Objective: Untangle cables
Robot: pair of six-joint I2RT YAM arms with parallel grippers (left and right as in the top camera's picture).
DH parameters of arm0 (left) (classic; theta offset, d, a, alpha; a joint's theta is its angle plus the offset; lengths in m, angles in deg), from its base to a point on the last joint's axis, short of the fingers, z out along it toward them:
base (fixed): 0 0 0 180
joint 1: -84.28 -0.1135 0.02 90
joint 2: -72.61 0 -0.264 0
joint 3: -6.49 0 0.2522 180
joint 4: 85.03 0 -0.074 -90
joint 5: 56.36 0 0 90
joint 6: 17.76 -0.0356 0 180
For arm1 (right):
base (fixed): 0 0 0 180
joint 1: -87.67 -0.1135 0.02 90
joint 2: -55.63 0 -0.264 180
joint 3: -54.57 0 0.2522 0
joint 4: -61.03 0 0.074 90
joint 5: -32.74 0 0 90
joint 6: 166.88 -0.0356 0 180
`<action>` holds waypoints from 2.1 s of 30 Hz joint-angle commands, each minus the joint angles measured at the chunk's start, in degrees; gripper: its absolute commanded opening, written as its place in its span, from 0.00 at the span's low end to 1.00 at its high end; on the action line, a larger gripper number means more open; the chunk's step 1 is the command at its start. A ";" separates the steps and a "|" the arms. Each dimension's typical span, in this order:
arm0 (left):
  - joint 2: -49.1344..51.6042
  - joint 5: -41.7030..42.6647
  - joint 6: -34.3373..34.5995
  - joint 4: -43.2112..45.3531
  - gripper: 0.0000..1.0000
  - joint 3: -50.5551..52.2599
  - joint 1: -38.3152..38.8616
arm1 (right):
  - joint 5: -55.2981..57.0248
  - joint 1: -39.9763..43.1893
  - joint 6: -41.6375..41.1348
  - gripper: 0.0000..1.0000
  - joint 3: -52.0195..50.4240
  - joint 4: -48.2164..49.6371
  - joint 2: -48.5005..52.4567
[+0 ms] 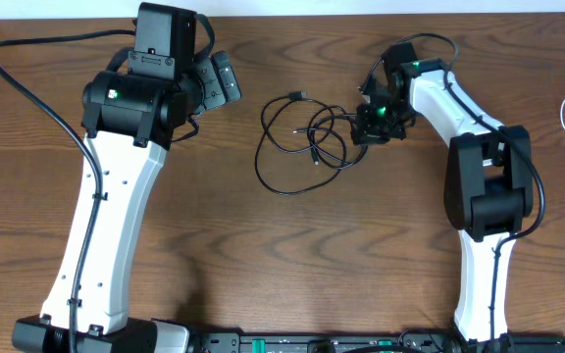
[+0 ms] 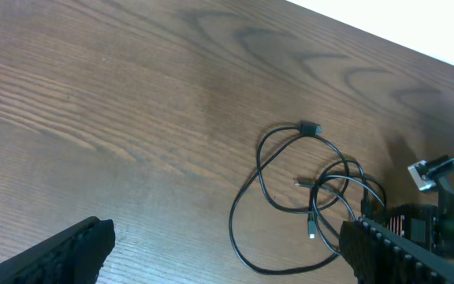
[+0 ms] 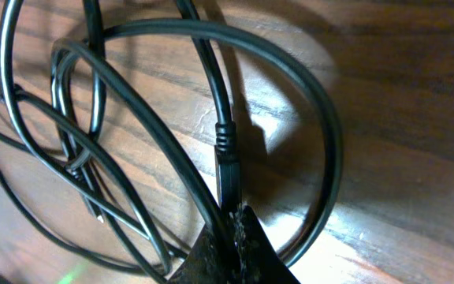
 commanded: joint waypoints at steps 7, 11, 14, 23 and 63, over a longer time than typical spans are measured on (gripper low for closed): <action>0.61 0.35 0.28 -0.31 0.96 -0.35 -0.17 | -4.33 1.51 5.20 0.01 10.27 -4.26 -16.59; 0.74 0.35 0.24 -0.31 0.96 -0.35 -0.17 | -3.87 1.51 3.76 0.01 14.86 -3.04 -25.16; 0.76 0.66 -0.42 -0.07 0.96 -0.35 -0.17 | -3.87 1.51 1.53 0.01 16.28 -1.20 -29.97; 0.76 13.62 -8.11 4.57 0.96 -0.35 -0.17 | 6.10 1.40 -10.40 0.01 16.39 2.97 -37.48; 17.99 42.40 -6.99 43.30 0.86 0.50 6.91 | 4.90 1.29 -10.49 0.01 16.33 -1.75 -36.37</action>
